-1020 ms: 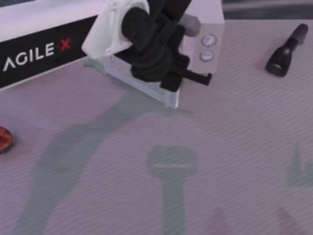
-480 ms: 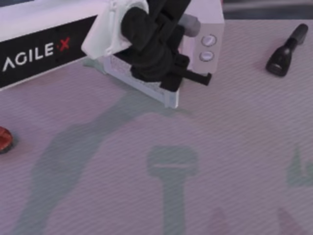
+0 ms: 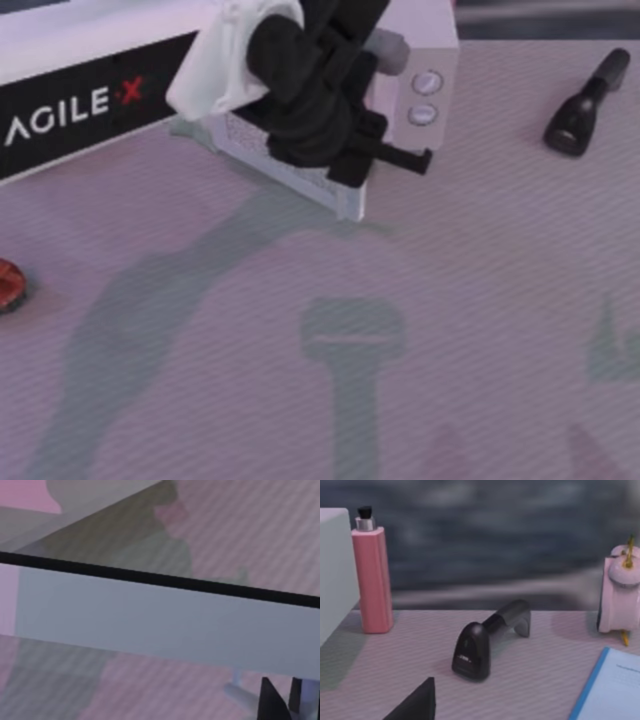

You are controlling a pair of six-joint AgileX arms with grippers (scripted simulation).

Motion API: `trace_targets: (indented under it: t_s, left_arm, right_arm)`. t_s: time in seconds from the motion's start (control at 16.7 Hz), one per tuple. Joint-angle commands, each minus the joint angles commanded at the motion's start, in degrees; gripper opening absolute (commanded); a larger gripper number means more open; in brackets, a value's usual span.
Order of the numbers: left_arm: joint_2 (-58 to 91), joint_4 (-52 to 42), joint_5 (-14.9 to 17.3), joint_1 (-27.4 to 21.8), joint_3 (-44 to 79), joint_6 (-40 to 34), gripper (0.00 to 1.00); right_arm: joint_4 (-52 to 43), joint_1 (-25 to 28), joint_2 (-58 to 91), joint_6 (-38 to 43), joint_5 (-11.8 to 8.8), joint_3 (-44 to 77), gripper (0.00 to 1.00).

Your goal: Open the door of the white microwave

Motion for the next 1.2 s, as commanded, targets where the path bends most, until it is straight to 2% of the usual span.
trace_targets:
  t_s: [0.24,0.6,1.2]
  left_arm:
    - [-0.36,0.11,0.78,-0.08,-0.78,0.56,0.0]
    - [-4.17,1.77,3.87,1.82,-5.5,6.67,0.0]
    - [-4.19,1.76,3.91,1.84,-5.59,6.75,0.0]
  right_arm:
    - [0.0,0.0,0.0,0.0,0.0,0.0,1.0]
    - [0.0,0.0,0.0,0.0,0.0,0.0,1.0]
    - [0.0,0.0,0.0,0.0,0.0,0.0,1.0]
